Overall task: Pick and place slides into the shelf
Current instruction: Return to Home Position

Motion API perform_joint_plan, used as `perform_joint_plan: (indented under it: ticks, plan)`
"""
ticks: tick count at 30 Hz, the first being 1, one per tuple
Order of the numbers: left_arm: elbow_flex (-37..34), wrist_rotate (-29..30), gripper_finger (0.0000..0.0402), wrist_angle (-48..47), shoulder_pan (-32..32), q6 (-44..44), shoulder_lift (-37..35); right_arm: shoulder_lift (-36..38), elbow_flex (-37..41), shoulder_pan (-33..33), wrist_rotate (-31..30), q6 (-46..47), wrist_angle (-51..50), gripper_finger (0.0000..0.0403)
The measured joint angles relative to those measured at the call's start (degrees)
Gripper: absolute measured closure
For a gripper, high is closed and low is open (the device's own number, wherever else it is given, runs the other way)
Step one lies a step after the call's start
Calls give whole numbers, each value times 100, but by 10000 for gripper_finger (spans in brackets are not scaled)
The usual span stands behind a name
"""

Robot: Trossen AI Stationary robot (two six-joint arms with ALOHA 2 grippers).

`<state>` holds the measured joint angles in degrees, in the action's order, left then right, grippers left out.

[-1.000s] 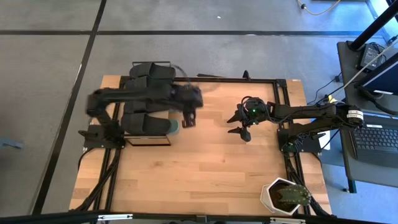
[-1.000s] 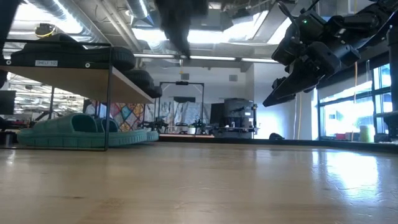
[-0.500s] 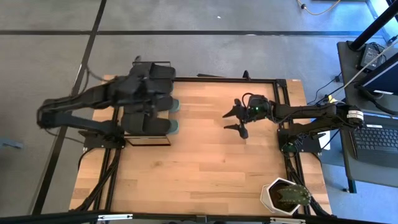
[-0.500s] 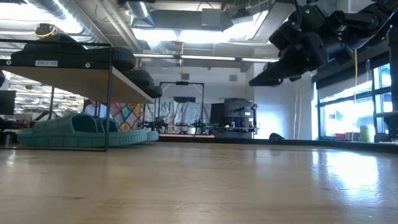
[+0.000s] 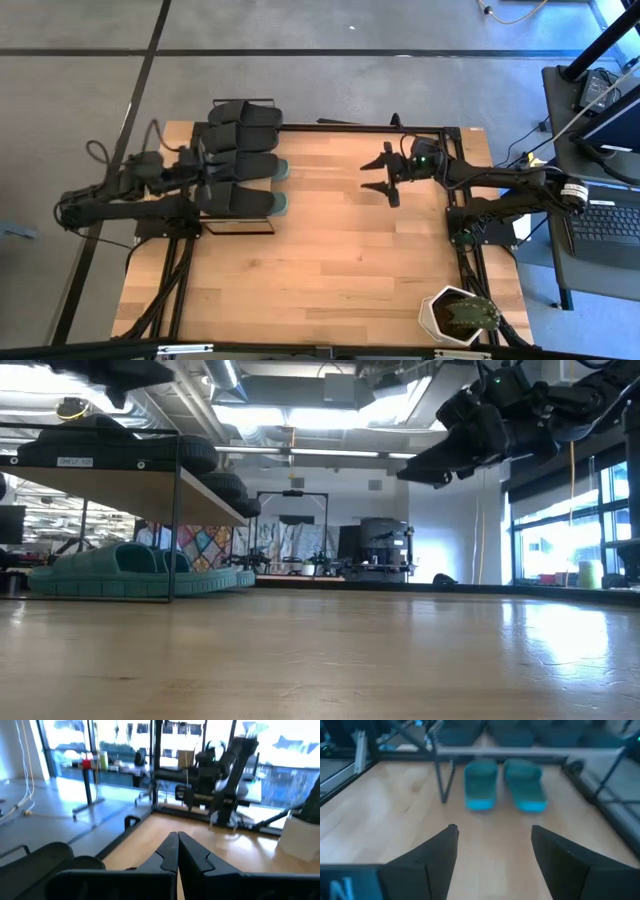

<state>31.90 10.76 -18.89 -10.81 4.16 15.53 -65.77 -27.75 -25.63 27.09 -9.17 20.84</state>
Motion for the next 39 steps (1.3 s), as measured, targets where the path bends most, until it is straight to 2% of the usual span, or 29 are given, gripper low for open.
perform_joint_plan:
  ticks: [7,11,21,26,34,39]
  plan:
    - [-396,2,401,-211,0,-125,-1281,43,0,-343,0,183,419,152]
    - [-510,1,401,-382,0,-127,-1528,43,72,-447,2,289,689,152]
    - [-638,37,401,-557,0,-173,-1535,92,1887,-996,213,1387,4433,152]
    - [-677,37,401,-495,2,-249,-1535,106,2568,-1200,208,1694,5511,152]
    - [-1165,48,401,-282,2,-288,-1535,115,2741,-1249,630,1646,5644,152]
    - [-1344,50,401,-208,2,-437,-1535,117,2741,-1606,914,1941,5644,152]
